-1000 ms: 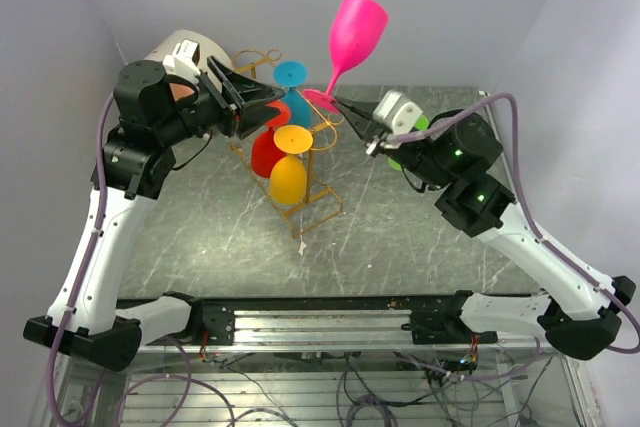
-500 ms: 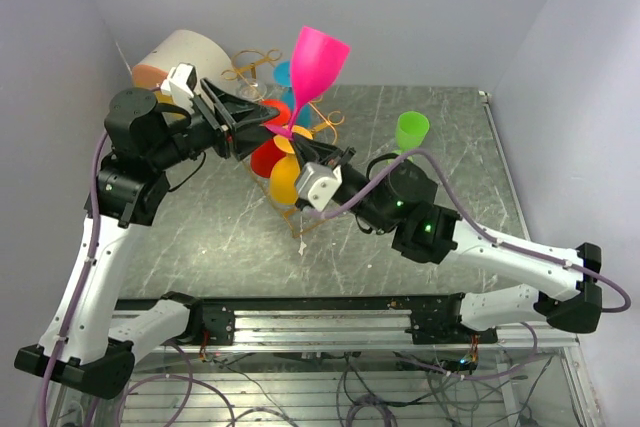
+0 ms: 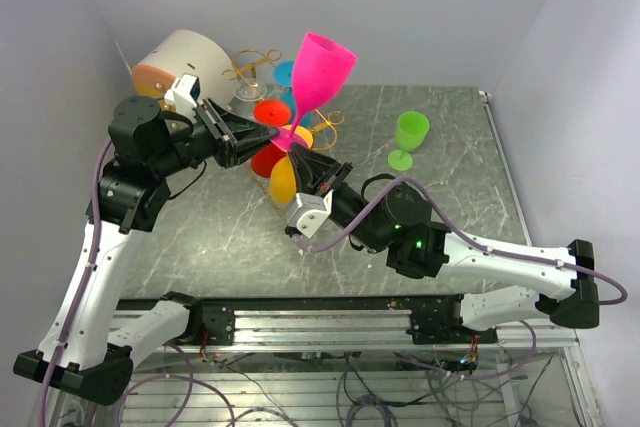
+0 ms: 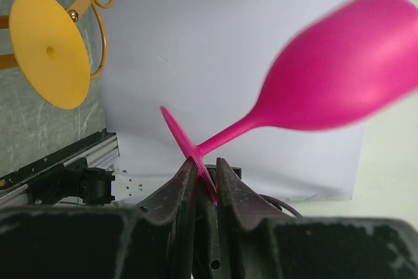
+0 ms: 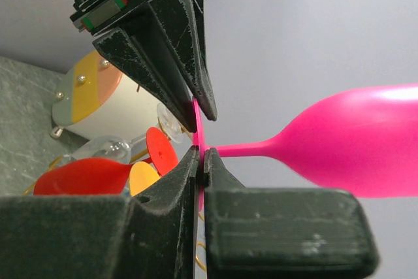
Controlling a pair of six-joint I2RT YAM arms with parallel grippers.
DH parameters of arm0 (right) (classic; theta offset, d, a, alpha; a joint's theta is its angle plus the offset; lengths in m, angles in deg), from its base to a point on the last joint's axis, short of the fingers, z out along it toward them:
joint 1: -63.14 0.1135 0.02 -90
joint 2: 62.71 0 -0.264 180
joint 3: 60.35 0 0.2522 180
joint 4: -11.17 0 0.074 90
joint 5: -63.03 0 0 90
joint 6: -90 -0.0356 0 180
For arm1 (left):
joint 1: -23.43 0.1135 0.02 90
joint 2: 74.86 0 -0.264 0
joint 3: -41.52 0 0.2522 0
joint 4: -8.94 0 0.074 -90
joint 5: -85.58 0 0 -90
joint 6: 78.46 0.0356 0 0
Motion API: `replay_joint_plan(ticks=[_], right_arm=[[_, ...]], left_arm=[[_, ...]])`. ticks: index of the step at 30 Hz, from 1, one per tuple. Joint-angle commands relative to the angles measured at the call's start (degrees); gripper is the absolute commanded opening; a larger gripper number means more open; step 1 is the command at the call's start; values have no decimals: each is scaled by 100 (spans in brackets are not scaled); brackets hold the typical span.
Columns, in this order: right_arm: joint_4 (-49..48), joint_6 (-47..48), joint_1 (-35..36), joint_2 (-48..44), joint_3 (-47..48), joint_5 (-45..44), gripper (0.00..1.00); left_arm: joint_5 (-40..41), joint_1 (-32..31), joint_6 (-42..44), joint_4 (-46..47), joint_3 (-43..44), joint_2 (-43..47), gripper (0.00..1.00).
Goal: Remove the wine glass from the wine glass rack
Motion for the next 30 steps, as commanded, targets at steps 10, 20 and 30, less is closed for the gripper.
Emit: replay_joint_plan(ticks=[10, 20, 30], right_arm=[[321, -669, 250, -483, -248, -489, 19], [3044, -3677, 401, -1572, 88, -838, 33], [6204, -6387, 399, -332, 2082, -1857, 23]], left_arm=[[-354, -19, -73, 865, -522, 256, 7], [120, -19, 392, 1383, -1196, 1008, 7], [1154, -19, 1766, 526, -1712, 2205, 7]])
